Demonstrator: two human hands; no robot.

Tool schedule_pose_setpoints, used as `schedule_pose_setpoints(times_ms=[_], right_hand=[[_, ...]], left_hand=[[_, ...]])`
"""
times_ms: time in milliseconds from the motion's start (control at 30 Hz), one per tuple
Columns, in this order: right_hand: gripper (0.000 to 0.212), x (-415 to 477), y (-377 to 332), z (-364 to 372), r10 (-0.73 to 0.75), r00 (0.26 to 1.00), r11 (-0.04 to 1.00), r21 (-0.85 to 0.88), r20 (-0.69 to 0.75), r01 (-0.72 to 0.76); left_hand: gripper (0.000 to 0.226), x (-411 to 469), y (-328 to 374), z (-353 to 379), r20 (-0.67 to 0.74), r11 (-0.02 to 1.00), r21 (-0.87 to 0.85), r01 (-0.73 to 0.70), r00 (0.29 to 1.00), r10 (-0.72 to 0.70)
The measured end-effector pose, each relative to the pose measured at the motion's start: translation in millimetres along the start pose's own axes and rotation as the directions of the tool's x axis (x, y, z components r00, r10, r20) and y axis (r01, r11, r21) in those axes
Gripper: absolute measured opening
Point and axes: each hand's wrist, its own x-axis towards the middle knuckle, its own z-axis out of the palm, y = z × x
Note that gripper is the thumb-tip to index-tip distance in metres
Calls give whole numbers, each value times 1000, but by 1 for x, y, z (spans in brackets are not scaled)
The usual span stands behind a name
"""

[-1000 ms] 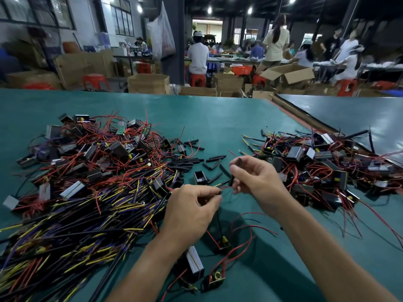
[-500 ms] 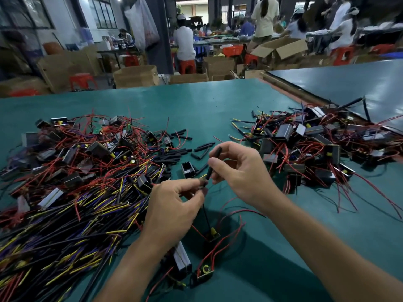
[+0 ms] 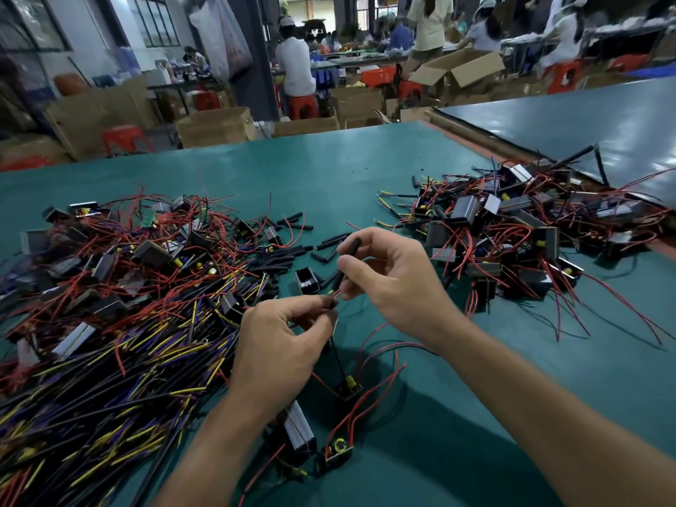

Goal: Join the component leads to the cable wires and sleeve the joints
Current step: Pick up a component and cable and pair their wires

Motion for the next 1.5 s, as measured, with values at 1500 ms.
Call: schedule_pose_setpoints(times_ms=[1500], right_hand=[[12, 3, -2, -4, 258, 964, 928, 292, -61, -230]], left_hand=[[15, 2, 5, 0, -22, 999, -49, 8, 1000, -9]])
